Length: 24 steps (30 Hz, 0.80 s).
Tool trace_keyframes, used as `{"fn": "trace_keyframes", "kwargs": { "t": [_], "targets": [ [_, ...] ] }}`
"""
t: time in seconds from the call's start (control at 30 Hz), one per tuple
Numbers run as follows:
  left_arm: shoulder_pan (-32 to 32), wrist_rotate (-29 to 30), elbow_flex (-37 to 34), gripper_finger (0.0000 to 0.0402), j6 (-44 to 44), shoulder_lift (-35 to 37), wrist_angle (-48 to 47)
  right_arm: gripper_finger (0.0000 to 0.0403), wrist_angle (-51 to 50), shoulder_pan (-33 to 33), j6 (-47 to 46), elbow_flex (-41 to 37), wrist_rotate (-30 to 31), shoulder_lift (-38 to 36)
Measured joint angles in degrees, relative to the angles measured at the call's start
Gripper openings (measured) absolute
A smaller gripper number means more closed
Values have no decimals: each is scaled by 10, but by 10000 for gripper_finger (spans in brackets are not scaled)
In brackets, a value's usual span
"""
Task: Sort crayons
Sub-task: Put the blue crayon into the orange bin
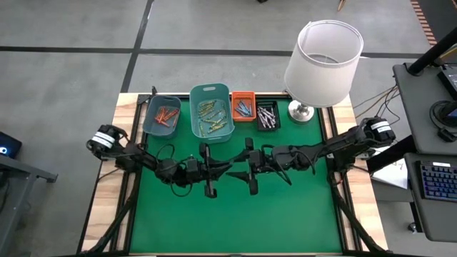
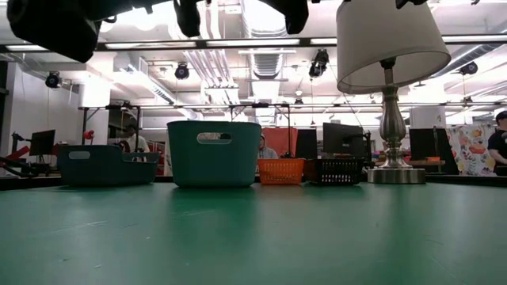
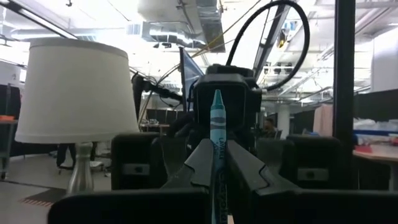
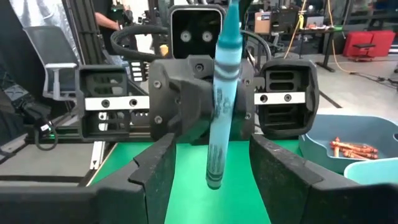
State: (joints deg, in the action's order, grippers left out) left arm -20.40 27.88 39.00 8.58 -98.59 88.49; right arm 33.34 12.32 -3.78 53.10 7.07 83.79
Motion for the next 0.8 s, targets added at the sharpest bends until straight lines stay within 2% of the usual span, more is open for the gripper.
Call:
{"fn": "trace_keyframes", "kwargs": {
  "t": [0.23,0.4,0.57,0.8],
  "targets": [
    [0,0,11,0,-3,-11,1,182,0,0,9,0,4,0],
    [1,1,10,7,-30,-11,3,113,0,1,24,0,4,0],
    [0,-1,10,45,-35,-10,2,24,-1,0,42,0,6,0],
    [0,-1,8,118,-32,-2,1,20,-20,-6,30,0,4,-5]
  ]
}}
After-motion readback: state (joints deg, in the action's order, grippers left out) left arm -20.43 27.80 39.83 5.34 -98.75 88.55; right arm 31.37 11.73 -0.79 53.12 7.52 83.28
